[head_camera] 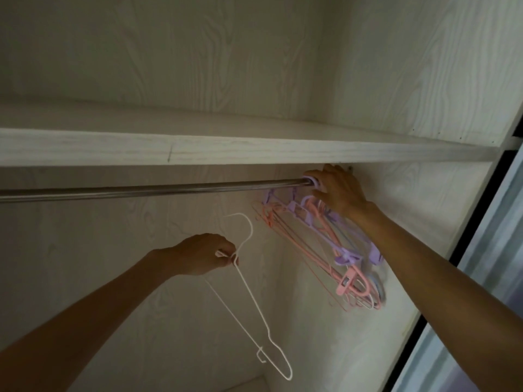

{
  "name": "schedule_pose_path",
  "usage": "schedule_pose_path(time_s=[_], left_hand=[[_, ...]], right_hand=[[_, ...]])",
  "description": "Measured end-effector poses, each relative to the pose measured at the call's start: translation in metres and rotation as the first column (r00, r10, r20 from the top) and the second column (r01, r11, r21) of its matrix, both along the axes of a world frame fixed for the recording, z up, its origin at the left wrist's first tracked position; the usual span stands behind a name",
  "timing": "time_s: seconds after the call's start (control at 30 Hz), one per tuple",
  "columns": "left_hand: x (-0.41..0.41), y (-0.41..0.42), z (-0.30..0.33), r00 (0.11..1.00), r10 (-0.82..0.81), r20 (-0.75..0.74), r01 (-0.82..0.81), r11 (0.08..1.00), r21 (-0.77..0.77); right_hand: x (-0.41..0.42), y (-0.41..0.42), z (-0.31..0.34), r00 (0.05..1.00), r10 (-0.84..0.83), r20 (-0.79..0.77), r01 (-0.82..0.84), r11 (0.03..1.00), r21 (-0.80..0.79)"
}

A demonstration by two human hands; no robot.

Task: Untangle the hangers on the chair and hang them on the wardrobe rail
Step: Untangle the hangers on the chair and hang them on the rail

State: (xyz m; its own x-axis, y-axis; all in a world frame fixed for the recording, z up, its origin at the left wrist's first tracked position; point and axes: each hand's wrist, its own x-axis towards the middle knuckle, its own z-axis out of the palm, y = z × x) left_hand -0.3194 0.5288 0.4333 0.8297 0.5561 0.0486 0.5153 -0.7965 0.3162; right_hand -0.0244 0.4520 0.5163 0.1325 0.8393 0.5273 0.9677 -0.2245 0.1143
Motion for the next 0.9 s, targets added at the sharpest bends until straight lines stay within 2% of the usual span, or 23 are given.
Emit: schedule_pose_path(time_s=[0.2,0.27,0.4,0.47,0.53,0.6,0.63,0.7,0.8,0.87,0.9], left_hand=[[0.003,-0.005,0.005,1.000,-0.007,0.003,0.007,1.000,-0.014],[0.001,-0.007,0.005,1.000,-0.001,0.008,0.002,1.000,-0.018],[-0.004,-0.015,0.006,1.000,0.025,0.016,-0.025,0.999,-0.024],[-0.005,-0.018,0.005,0.999,0.033,0.038,-0.031,0.998,-0.045],[-0.005,-0.018,0.004,0.996,0.030,0.082,-0.024,0.997,-0.074],[-0.002,-0.020,0.004,0.993,0.017,0.115,-0.006,0.996,-0.089],[0.000,-0.021,0.004,0.992,0.011,0.127,0.001,0.996,-0.094],[0.004,-0.023,0.003,0.991,0.000,0.136,0.014,0.994,-0.106],[0.009,-0.028,0.000,0.985,0.007,0.173,0.011,0.994,-0.105],[0.011,-0.033,0.004,0.959,0.057,0.278,-0.045,0.998,-0.048],[0.011,-0.036,0.008,0.934,0.093,0.345,-0.112,0.993,0.035]], right_hand=[[-0.003,-0.003,0.003,0.999,-0.044,-0.001,0.044,0.997,-0.057],[-0.014,-0.010,0.002,0.995,-0.018,-0.100,0.017,1.000,-0.010],[-0.057,-0.035,-0.013,0.944,0.168,-0.285,-0.150,0.985,0.084],[-0.084,-0.055,-0.026,0.858,0.233,-0.458,-0.289,0.956,-0.055],[-0.110,-0.073,-0.041,0.799,0.140,-0.585,-0.394,0.857,-0.333],[-0.126,-0.081,-0.061,0.806,0.040,-0.591,-0.424,0.736,-0.528],[-0.131,-0.083,-0.071,0.816,0.018,-0.577,-0.414,0.715,-0.563],[-0.137,-0.085,-0.087,0.788,-0.003,-0.616,-0.410,0.744,-0.528],[-0.142,-0.090,-0.102,0.676,0.022,-0.737,-0.407,0.844,-0.349],[-0.141,-0.095,-0.107,0.717,0.054,-0.695,-0.313,0.916,-0.251],[-0.138,-0.096,-0.109,0.759,0.064,-0.648,-0.251,0.947,-0.200]])
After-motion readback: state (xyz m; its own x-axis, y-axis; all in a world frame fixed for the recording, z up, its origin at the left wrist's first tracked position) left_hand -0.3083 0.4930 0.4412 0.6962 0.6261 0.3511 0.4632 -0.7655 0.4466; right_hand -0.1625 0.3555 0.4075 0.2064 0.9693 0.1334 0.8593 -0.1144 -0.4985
